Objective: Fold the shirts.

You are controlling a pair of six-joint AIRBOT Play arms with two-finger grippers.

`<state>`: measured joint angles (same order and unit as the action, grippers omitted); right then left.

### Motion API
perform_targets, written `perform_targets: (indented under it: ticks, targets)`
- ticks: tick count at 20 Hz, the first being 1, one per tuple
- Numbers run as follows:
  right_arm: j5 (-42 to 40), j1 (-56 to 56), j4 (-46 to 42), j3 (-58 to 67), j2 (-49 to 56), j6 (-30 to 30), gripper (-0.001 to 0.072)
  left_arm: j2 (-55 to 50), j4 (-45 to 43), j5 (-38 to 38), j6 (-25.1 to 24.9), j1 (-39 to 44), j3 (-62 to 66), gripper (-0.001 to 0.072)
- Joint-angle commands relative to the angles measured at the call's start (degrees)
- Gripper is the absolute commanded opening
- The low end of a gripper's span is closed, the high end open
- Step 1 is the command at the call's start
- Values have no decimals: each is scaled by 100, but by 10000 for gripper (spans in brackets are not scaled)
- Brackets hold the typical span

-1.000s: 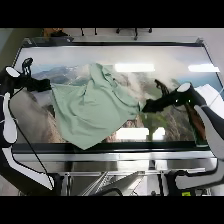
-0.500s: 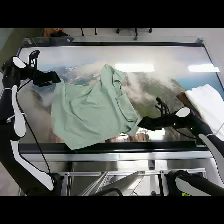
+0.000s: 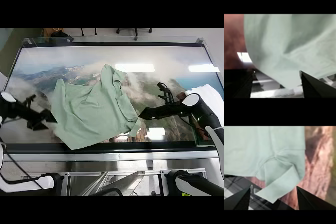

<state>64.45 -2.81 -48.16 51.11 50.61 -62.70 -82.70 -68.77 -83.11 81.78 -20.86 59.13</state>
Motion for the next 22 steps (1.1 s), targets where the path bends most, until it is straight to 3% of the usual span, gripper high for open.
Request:
perform_targets:
  ticks: [1, 3, 7, 8, 10, 11, 13, 15, 18, 22]
  targets:
    - [-11, -293, 37, 50, 317, 433, 627, 1010, 549, 929, -245, -131, -1982, 641]
    - [-11, -337, 13, 83, 625, 634, 625, 1270, 1056, 1329, -511, 31, -2518, 641]
    - [-118, -334, -540, 385, 1314, 682, 623, 1366, 1075, 2109, -501, 555, -2811, 640]
    - [-164, -334, -590, 490, 1491, 682, 623, 1362, 1202, 2199, -509, 697, -2804, 581]
    - [-155, -376, -557, 671, 1777, 680, 622, 1364, 1331, 2337, -608, 929, -2802, 138]
    - [-157, -400, -549, 739, 1880, 680, 619, 1364, 1333, 2354, -732, 962, -2804, 17]
    - [-164, -433, -538, 835, 1982, 682, 472, 1364, 1314, 2367, -739, 916, -2804, 17]
    - [-205, -435, -503, 914, 1993, 680, 457, 1364, 1309, 2330, -739, 717, -2804, 17]
    - [116, -444, -330, 1023, 1993, 680, 22, 1366, 1351, 2218, -772, 402, -2804, 17]
    - [765, -431, 149, 1556, 1578, 680, 21, 1788, 2516, 1357, -1467, -48, -2214, 16]
